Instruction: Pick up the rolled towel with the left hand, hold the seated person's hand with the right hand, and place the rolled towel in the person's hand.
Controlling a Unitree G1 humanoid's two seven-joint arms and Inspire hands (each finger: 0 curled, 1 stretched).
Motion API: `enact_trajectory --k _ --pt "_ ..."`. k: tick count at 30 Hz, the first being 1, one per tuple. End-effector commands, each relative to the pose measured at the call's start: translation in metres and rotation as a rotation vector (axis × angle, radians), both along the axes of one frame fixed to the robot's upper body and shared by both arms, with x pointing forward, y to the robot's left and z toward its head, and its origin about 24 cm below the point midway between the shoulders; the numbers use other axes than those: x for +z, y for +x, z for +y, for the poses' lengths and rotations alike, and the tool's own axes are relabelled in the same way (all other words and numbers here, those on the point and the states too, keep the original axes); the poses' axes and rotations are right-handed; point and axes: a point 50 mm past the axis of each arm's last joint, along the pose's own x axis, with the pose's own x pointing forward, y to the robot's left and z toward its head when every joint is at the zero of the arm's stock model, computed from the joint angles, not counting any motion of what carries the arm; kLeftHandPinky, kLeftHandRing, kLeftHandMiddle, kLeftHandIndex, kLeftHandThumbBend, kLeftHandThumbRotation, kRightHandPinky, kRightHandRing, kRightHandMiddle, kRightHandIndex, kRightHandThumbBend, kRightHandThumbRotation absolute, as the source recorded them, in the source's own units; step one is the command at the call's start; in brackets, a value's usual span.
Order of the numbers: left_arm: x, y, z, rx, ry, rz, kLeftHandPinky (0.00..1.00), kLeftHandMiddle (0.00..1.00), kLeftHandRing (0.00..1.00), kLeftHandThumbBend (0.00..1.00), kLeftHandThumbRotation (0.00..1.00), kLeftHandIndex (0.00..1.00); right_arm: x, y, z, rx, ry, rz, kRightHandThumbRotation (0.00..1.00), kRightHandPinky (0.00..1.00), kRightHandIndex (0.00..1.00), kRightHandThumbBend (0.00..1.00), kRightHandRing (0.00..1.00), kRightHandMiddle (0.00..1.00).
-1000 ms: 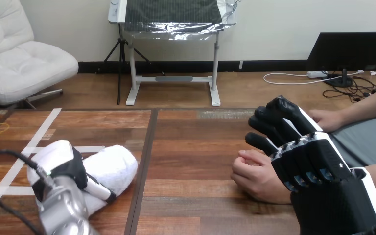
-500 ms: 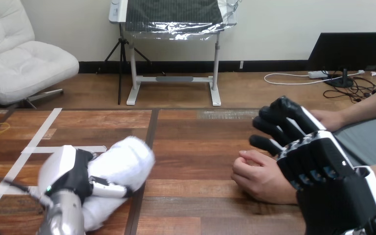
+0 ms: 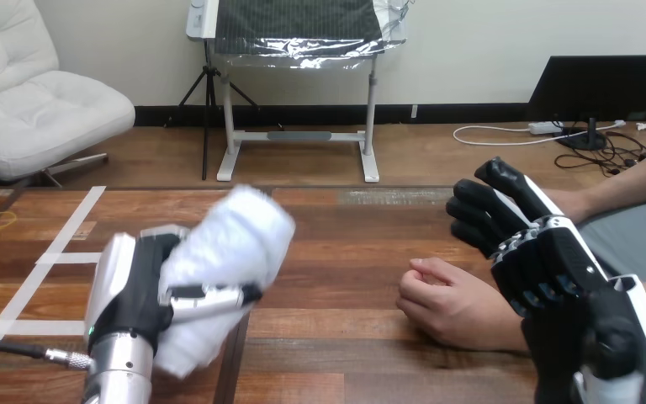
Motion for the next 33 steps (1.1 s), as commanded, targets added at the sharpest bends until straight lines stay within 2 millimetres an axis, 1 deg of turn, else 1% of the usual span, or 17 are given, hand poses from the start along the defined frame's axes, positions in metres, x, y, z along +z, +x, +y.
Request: enact_trajectory --k 1,4,8,16,19,25,28,29,33 --pt "0.063 0.005 -0.003 -0.027 -0.055 -0.383 0.25 0.38 0.32 0.65 0.00 0.43 0.007 0.020 -0.012 -0.030 -0.119 -0.062 0.89 0.89 0.90 0.84 0.88 0.87" --pt "0.066 0.003 -0.004 -0.043 -0.093 -0.418 0.25 0.39 0.33 0.63 0.00 0.42 0.007 0.025 -0.017 -0.061 -0.180 -0.060 0.91 0.87 0.89 0.87 0.87 0.86" --pt "0.071 0.000 -0.007 -0.074 -0.142 -0.476 0.25 0.38 0.32 0.61 0.00 0.42 0.007 0.033 -0.024 -0.094 -0.252 -0.058 0.92 0.85 0.88 0.88 0.86 0.85" --pt "0.076 -0.004 -0.011 -0.124 -0.191 -0.550 0.24 0.37 0.30 0.58 0.00 0.40 0.008 0.049 -0.038 -0.120 -0.352 -0.079 0.90 0.85 0.85 0.80 0.85 0.84" --pt "0.077 -0.006 -0.012 -0.139 -0.214 -0.570 0.24 0.36 0.30 0.57 0.00 0.40 0.009 0.054 -0.043 -0.127 -0.381 -0.076 0.87 0.85 0.85 0.80 0.85 0.85" --pt "0.078 -0.008 -0.016 -0.159 -0.264 -0.590 0.22 0.35 0.28 0.55 0.00 0.39 0.012 0.063 -0.054 -0.141 -0.455 -0.086 0.82 0.83 0.84 0.83 0.86 0.85" --pt "0.079 -0.009 -0.017 -0.169 -0.287 -0.597 0.22 0.34 0.27 0.54 0.00 0.39 0.013 0.068 -0.060 -0.148 -0.488 -0.084 0.78 0.82 0.83 0.84 0.85 0.85" --pt "0.079 -0.009 -0.017 -0.172 -0.292 -0.600 0.21 0.34 0.27 0.53 0.00 0.39 0.014 0.069 -0.061 -0.151 -0.499 -0.081 0.75 0.81 0.84 0.86 0.85 0.85" --pt "0.080 -0.010 -0.019 -0.184 -0.317 -0.607 0.21 0.33 0.26 0.53 0.00 0.39 0.016 0.072 -0.068 -0.164 -0.552 -0.069 0.71 0.80 0.84 0.89 0.84 0.86"
